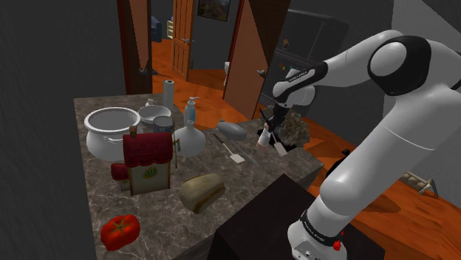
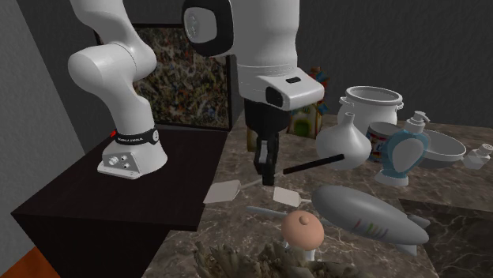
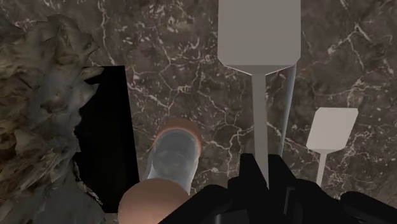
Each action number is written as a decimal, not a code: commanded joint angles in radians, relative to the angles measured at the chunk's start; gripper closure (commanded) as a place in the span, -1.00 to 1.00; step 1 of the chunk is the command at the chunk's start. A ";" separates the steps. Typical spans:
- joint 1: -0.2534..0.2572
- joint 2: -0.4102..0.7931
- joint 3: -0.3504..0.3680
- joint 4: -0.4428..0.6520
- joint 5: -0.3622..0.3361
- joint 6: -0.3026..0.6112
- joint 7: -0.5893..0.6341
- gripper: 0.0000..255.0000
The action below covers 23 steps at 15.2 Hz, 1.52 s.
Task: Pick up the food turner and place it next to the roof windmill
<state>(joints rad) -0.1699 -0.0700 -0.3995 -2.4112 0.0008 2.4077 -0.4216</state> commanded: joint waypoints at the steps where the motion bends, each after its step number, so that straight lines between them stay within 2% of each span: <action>1: -0.001 -0.020 0.001 0.008 -0.012 -0.027 0.009 1.00; 23: -0.007 -0.169 0.029 0.177 -0.069 -0.336 0.060 1.00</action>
<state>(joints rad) -0.1779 -0.2357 -0.3725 -2.2467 -0.0679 2.0874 -0.3635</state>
